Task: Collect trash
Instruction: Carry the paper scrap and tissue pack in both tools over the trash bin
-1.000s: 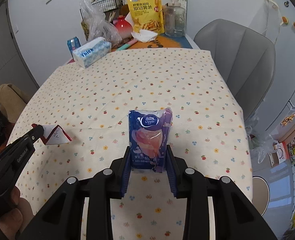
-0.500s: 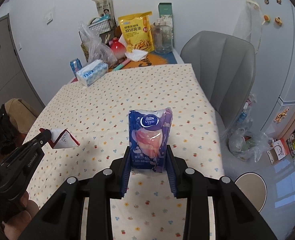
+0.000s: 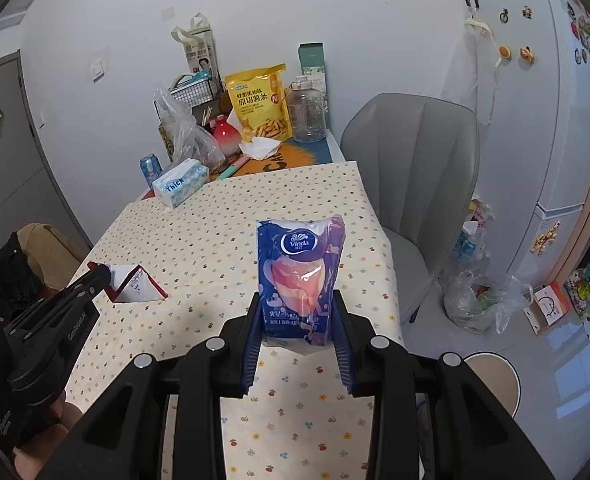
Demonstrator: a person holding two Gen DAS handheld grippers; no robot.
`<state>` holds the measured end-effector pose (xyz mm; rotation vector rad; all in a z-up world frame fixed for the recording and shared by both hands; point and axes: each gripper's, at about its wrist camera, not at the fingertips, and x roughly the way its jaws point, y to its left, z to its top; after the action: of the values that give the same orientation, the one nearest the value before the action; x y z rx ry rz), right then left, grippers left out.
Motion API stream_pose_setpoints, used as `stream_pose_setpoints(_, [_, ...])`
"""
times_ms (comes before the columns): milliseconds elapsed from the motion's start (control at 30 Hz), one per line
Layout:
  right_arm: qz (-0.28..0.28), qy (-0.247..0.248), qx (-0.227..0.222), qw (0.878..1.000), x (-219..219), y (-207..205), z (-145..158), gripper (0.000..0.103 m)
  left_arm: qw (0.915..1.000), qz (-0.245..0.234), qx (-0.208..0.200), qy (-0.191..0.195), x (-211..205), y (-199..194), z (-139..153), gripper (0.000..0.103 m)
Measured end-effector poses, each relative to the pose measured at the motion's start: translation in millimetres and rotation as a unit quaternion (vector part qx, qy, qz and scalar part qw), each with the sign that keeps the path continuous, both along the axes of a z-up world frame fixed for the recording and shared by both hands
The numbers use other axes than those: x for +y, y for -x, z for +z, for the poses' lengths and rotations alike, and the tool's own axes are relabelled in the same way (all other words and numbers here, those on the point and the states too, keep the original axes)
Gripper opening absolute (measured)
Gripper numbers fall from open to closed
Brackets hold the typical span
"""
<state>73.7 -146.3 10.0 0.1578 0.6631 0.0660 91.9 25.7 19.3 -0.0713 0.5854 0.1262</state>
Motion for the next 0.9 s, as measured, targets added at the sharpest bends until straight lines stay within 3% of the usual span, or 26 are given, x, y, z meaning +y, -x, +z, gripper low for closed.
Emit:
stream_pose_setpoints(367, [-0.048,0.009,-0.014,0.999,-42.1,21.8,10.6,0.032,0.9981,-0.060,-0.009,-0.003,-58.0,-3.0,8.1,0.003])
stream_pose_setpoints(900, [-0.138,0.000,-0.008,0.990,-151.5,38.9,1.5,0.033,0.9871,-0.158,0.011,-0.023,-181.0,-16.0,-4.6,0.003])
